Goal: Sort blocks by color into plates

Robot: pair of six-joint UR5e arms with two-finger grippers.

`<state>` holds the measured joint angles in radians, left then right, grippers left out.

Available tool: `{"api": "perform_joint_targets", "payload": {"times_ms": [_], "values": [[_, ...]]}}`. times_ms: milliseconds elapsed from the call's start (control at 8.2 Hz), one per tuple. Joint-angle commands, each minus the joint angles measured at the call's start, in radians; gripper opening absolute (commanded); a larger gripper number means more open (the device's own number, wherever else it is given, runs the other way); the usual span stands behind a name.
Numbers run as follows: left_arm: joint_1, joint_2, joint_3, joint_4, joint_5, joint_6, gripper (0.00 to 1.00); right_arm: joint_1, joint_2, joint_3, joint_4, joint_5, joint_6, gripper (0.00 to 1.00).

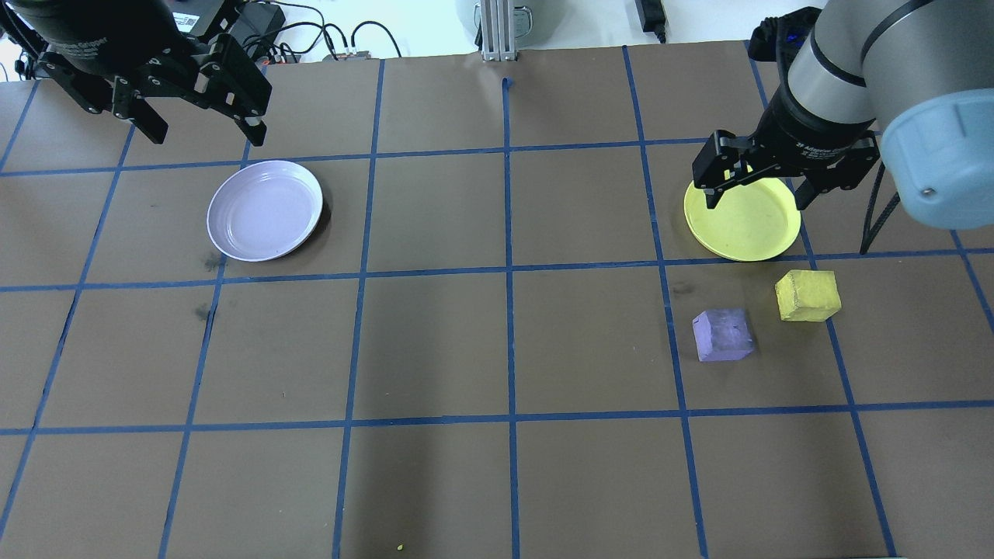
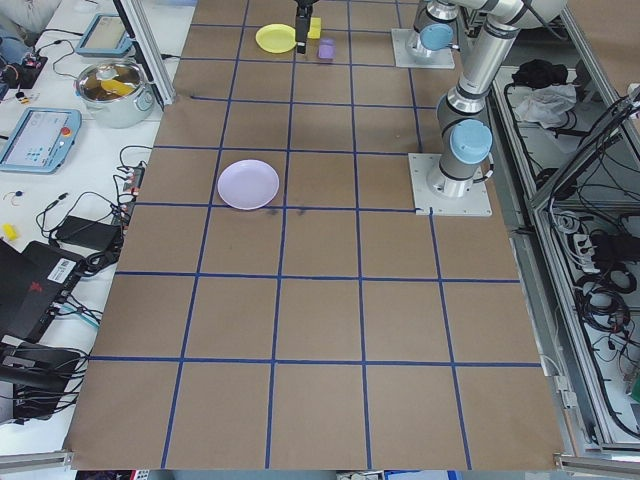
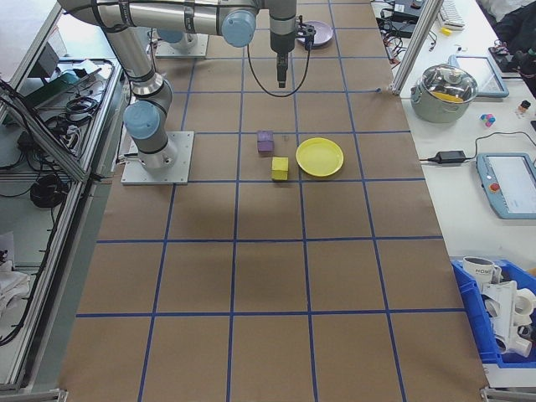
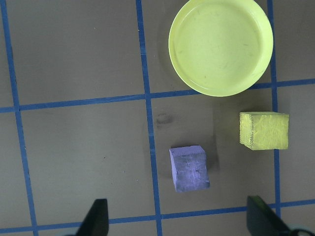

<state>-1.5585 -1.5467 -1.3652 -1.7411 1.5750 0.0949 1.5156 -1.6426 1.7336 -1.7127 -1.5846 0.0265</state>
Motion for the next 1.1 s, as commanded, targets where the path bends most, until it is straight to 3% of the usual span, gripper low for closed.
{"api": "perform_joint_targets", "payload": {"times_ms": [0, 366, 732, 976], "values": [[0.0, -0.01, 0.0, 0.002, 0.003, 0.0, 1.0, 0.0, -0.002, 0.0, 0.031, 0.003, 0.001, 1.0], [0.0, -0.003, -0.002, 0.002, 0.003, 0.0, 1.0, 0.0, -0.002, 0.0, 0.038, 0.003, -0.005, 1.0], [-0.002, -0.012, -0.002, 0.002, 0.0, 0.0, 1.0, -0.026, -0.016, -0.002, 0.035, -0.061, -0.01, 1.0], [0.001, -0.003, -0.002, 0.003, -0.001, 0.002, 1.0, -0.108, 0.001, 0.01, 0.038, -0.064, -0.013, 1.0]]}}
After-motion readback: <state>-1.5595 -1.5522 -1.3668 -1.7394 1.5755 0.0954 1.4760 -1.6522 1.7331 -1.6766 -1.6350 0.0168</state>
